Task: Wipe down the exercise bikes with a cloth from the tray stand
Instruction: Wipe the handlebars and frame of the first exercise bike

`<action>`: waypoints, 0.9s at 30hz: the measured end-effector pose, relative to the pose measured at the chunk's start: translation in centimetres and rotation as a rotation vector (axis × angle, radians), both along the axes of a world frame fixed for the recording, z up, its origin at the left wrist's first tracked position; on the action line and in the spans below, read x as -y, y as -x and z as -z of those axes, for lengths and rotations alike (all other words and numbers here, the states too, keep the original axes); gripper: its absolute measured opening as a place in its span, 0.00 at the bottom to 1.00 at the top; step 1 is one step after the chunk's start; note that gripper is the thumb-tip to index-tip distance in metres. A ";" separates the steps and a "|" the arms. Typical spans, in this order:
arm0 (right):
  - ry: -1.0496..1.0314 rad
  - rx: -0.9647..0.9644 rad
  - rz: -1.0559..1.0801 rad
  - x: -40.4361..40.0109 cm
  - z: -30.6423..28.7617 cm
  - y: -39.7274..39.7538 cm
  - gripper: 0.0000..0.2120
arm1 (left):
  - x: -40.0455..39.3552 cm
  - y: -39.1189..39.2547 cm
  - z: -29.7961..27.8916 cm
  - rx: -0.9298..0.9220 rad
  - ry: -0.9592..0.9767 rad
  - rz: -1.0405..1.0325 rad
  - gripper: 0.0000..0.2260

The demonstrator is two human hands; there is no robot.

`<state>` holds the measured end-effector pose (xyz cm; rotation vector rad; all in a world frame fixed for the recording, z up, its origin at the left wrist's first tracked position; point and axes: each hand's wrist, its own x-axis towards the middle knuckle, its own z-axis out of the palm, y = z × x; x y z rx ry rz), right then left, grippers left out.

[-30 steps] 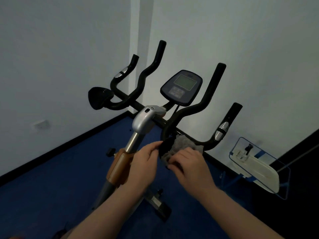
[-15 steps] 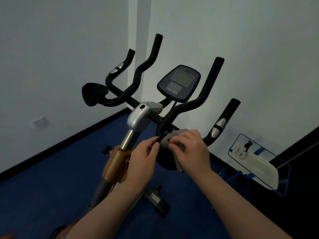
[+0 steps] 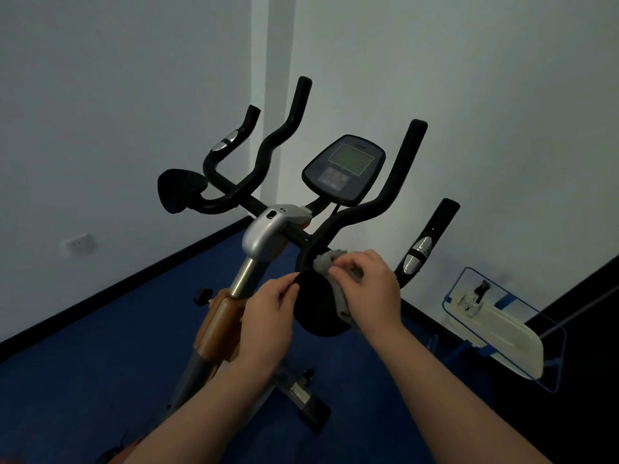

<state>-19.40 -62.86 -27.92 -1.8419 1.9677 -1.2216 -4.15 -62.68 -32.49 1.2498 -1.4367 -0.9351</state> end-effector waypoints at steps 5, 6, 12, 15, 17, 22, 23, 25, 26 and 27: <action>0.023 0.014 0.002 -3.4 2.3 0.6 0.05 | -0.1 0.1 0.1 0.050 0.024 -0.038 0.10; 0.013 0.022 0.000 -3.1 2.3 0.6 0.06 | -0.1 0.1 0.1 0.070 0.040 -0.035 0.10; -0.118 0.224 -0.109 1.1 -0.2 0.2 0.03 | 1.3 0.3 -1.2 0.276 0.137 0.013 0.11; -0.147 0.291 -0.088 -0.6 0.6 0.6 0.05 | 1.7 0.6 -1.2 0.280 0.132 0.001 0.11; -0.132 0.252 -0.023 -2.3 1.5 0.6 0.07 | 1.6 0.6 -1.0 0.251 0.113 -0.007 0.10; -0.239 0.071 -0.047 -0.3 1.3 -0.4 0.08 | 1.7 0.5 -0.7 0.248 0.116 -0.018 0.10; -0.277 0.065 -0.066 0.6 0.8 -0.7 0.07 | 1.7 0.6 -0.7 0.252 0.119 -0.020 0.11; -0.291 0.085 -0.072 1.6 0.2 -1.2 0.06 | 1.6 0.8 -0.8 0.238 0.116 -0.032 0.11; -0.276 0.099 -0.059 1.6 0.2 -1.3 0.06 | 1.5 0.8 -0.7 0.224 0.113 -0.041 0.11; -0.256 0.104 -0.041 1.1 0.4 -1.3 0.05 | 1.4 0.8 -0.7 0.210 0.111 -0.044 0.11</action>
